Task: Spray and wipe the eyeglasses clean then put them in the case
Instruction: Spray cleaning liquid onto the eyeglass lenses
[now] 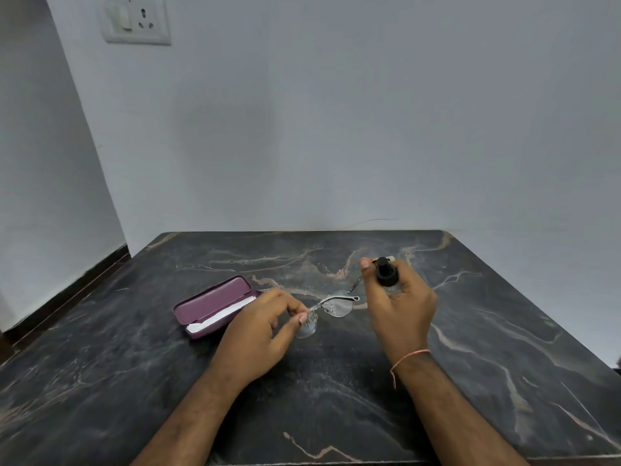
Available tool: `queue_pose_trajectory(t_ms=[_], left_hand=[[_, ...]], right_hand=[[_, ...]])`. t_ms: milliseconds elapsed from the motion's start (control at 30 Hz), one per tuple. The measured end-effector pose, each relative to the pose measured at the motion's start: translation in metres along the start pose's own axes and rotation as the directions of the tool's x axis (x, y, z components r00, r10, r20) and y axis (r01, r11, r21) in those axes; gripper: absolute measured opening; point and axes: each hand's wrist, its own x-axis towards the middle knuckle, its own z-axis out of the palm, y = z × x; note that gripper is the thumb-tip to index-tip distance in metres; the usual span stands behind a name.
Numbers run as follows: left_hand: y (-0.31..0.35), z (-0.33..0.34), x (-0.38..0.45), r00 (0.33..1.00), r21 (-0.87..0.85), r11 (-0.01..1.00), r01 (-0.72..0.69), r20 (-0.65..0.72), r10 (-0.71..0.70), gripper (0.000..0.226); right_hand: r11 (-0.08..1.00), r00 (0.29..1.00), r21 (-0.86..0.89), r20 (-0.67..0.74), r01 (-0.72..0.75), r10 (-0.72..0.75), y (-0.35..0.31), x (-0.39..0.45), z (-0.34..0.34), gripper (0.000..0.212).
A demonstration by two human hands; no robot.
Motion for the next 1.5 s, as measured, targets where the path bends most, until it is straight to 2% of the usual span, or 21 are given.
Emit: queue_pose_trajectory(t_ms=[167, 333, 400, 467, 600, 767, 933, 1033, 1100, 1167, 1300, 1400, 1500], left_hand=[[0.005, -0.003, 0.003, 0.979, -0.059, 0.998, -0.032, -0.203, 0.02, 0.008], [0.004, -0.008, 0.004, 0.924, -0.118, 0.993, -0.008, -0.38, -0.038, 0.007], [-0.002, -0.007, 0.003, 0.933, -0.153, 0.987, 0.044, -0.347, -0.095, 0.008], [-0.004, -0.004, 0.001, 0.958, -0.156, 0.983, 0.101, -0.251, -0.138, 0.003], [-0.006, 0.002, 0.0, 0.975, -0.162, 0.973, 0.164, -0.124, -0.185, 0.014], [-0.002, 0.0, 0.001, 0.968, -0.131, 0.971, 0.201, -0.123, -0.217, 0.01], [-0.004, -0.001, 0.003, 0.945, -0.189, 0.955, 0.229, -0.191, -0.264, 0.01], [-0.004, -0.002, 0.004, 0.937, -0.18, 0.963, 0.2, -0.251, -0.242, 0.01], [-0.005, -0.003, 0.004, 0.929, -0.181, 0.964, 0.194, -0.282, -0.24, 0.01], [-0.007, -0.004, 0.005, 0.916, -0.175, 0.965, 0.197, -0.318, -0.244, 0.01], [-0.007, -0.006, 0.005, 0.897, -0.151, 0.968, 0.199, -0.369, -0.242, 0.01], [-0.008, -0.007, 0.006, 0.89, -0.145, 0.969, 0.198, -0.387, -0.24, 0.009], [-0.009, -0.007, 0.006, 0.883, -0.15, 0.968, 0.2, -0.4, -0.245, 0.01]], right_hand=[[0.979, 0.987, 0.128, -0.011, -0.158, 0.161, 0.0, 0.003, 0.004, 0.006], [0.957, 0.971, 0.174, 0.0, -0.234, 0.237, 0.002, 0.005, 0.005, 0.018], [0.941, 0.963, 0.217, -0.012, -0.26, 0.269, 0.004, 0.006, 0.004, 0.017], [0.917, 0.951, 0.272, -0.017, -0.291, 0.307, 0.005, 0.007, 0.004, 0.017], [0.901, 0.946, 0.308, -0.016, -0.304, 0.325, 0.005, 0.009, 0.004, 0.017], [0.891, 0.941, 0.321, 0.001, -0.321, 0.338, 0.005, 0.009, 0.005, 0.017], [0.851, 0.919, 0.356, 0.071, -0.386, 0.387, 0.003, 0.009, 0.003, 0.015], [0.722, 0.815, 0.378, 0.255, -0.579, 0.52, -0.005, 0.008, 0.002, 0.019], [0.628, 0.74, 0.392, 0.361, -0.673, 0.567, -0.01, 0.007, 0.002, 0.038], [0.582, 0.7, 0.39, 0.422, -0.714, 0.576, -0.014, 0.007, 0.002, 0.05], [0.499, 0.627, 0.38, 0.469, -0.779, 0.622, -0.016, 0.008, 0.002, 0.052], [0.403, 0.535, 0.353, 0.523, -0.845, 0.663, -0.011, 0.011, -0.001, 0.051], [0.299, 0.433, 0.313, 0.663, -0.901, 0.611, -0.009, 0.01, -0.004, 0.055]])
